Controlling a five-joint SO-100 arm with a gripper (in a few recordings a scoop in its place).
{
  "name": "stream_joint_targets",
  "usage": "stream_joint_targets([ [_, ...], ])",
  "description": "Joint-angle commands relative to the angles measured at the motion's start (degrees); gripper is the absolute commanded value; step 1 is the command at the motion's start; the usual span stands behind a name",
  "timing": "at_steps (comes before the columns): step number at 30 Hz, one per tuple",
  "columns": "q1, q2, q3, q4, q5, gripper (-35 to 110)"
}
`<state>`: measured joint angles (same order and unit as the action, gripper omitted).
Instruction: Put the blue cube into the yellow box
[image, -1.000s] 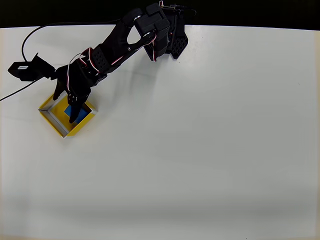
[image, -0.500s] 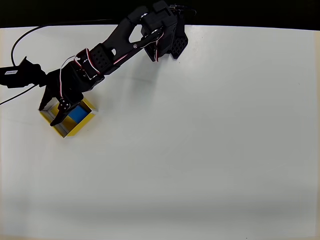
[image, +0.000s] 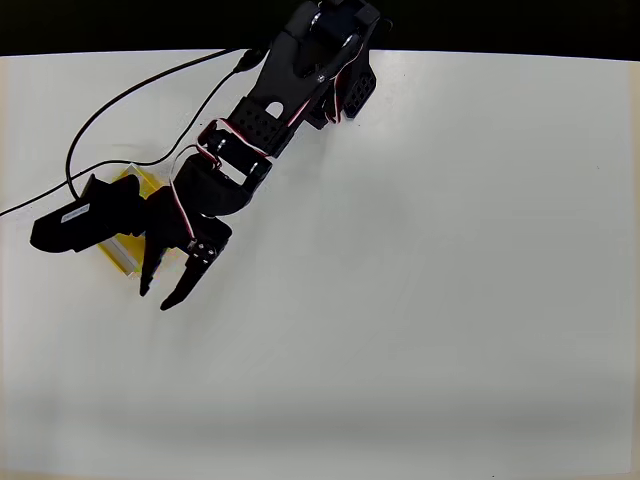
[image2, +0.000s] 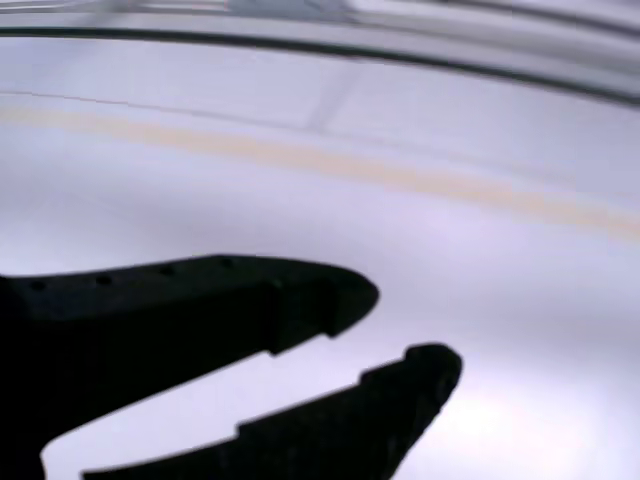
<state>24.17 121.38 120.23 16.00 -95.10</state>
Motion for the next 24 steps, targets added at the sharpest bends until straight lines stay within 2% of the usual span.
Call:
stream_joint_targets([
  [1,-5.89,11.16,2.99,2.11,0.26,6],
  [8,-12.92,23.64,18.46,5.80,1.05,6],
  [19,-14.59,47.99,43.68,18.54,1.76,5],
  [24,-14.50,54.23,49.22,26.02,2.99,5],
])
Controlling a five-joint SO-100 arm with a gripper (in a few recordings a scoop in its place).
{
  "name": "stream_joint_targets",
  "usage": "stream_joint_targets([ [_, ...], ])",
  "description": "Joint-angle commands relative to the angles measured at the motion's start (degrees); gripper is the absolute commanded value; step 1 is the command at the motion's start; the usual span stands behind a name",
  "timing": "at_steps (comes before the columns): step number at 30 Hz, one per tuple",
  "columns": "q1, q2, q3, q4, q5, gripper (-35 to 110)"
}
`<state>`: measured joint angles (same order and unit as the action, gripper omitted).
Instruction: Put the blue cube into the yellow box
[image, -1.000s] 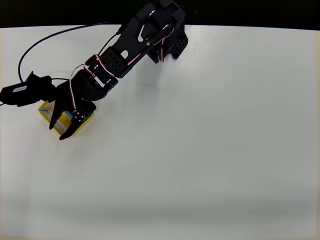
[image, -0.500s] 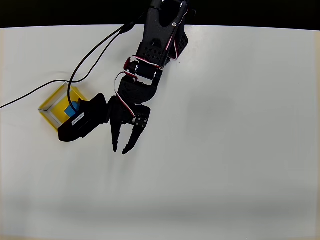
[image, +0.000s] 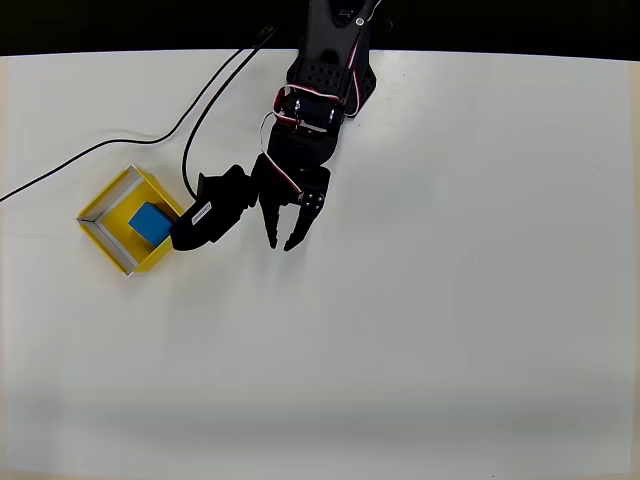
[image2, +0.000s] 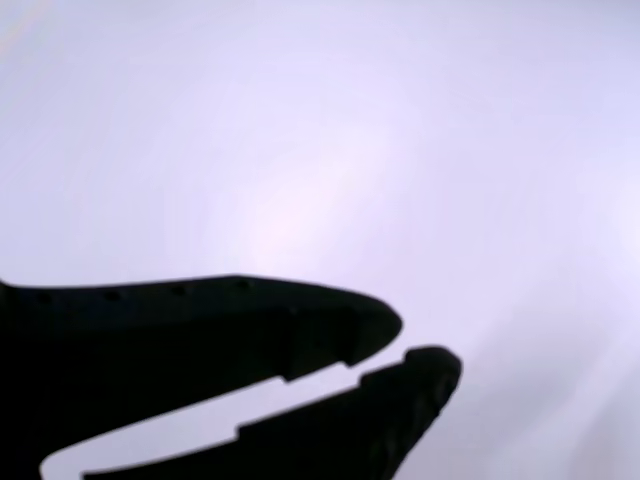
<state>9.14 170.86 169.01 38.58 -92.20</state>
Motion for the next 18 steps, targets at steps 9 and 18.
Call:
stream_joint_targets([
  [9,-0.70,18.63,11.16,14.06,1.14,4],
  [18,-7.12,20.74,11.16,30.32,2.64,3],
])
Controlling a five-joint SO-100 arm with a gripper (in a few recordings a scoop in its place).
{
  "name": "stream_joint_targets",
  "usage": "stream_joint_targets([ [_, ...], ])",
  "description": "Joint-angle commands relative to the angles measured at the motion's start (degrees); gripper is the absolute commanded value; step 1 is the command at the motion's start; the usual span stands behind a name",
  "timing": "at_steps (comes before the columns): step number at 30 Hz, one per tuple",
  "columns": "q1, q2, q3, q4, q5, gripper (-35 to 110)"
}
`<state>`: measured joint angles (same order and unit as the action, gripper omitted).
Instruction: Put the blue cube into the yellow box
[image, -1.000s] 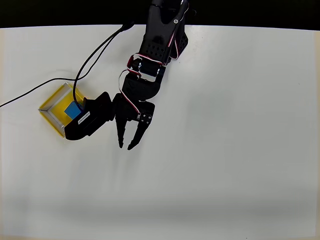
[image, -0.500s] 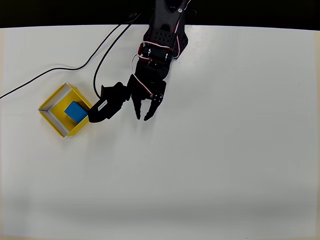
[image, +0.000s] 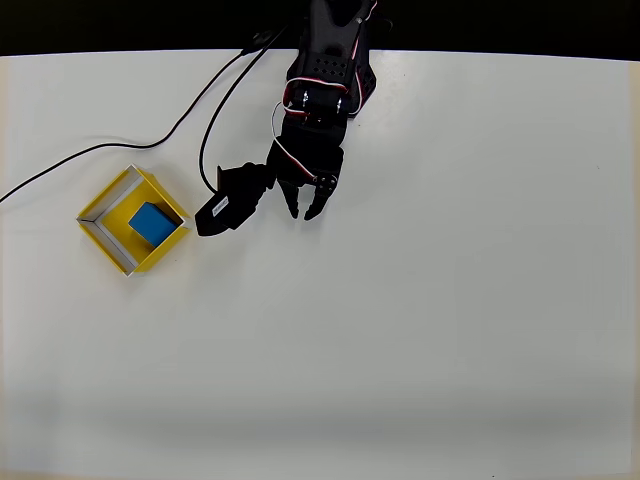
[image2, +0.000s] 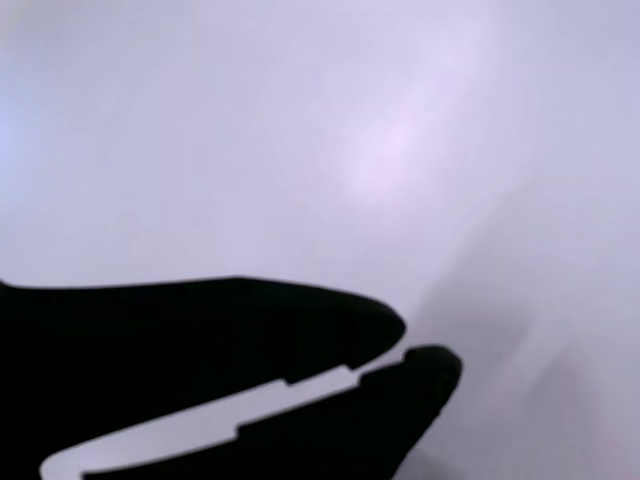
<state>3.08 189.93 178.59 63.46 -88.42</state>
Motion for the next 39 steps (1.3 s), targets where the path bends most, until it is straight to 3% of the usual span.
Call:
stream_joint_targets([
  [1,-1.76,1.67,1.58,7.21,-0.88,2],
  [7,-2.20,1.67,1.58,14.41,-4.92,0],
  [39,-1.41,1.58,1.58,14.33,-3.52,1],
])
